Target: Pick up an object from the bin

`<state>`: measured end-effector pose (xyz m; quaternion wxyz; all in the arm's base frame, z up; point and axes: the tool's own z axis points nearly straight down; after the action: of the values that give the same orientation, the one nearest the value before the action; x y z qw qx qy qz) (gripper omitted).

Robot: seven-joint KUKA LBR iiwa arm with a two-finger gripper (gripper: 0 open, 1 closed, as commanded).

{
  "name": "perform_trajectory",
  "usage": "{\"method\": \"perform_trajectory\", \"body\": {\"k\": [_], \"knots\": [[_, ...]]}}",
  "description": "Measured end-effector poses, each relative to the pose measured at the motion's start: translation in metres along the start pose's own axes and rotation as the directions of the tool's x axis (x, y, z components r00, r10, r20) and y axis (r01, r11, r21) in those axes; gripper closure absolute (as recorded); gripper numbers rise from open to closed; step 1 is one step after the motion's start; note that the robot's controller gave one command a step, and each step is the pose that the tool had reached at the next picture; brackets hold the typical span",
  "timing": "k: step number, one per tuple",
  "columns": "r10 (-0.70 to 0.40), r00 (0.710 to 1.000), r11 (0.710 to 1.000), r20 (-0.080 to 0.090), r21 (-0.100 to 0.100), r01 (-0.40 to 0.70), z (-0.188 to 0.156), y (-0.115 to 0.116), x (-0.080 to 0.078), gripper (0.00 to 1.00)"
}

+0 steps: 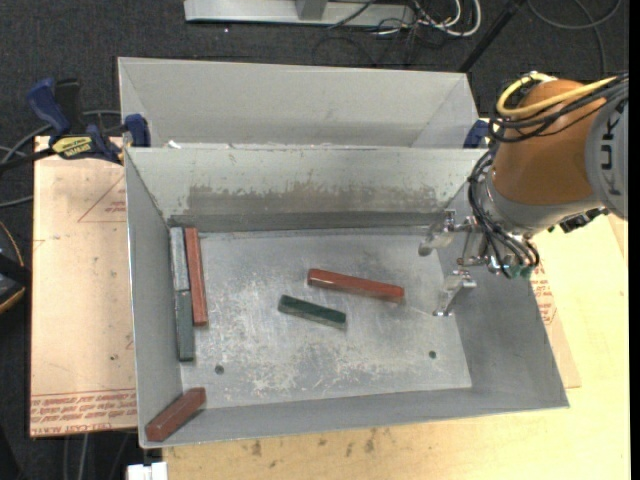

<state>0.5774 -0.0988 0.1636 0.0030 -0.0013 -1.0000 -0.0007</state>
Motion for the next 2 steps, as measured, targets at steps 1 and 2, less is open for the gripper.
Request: {"method": "perform_trajectory", "body": {"k": [1, 2], "knots": [[-0.002, 1.0, 1.0, 0.007, 0.001, 0.002, -0.004, 0.0, -0.002, 0.0], [-0.031, 0.999, 1.0, 0.016, 0.001, 0.031, 0.086, 0.079, -0.036, 1.0]]}}
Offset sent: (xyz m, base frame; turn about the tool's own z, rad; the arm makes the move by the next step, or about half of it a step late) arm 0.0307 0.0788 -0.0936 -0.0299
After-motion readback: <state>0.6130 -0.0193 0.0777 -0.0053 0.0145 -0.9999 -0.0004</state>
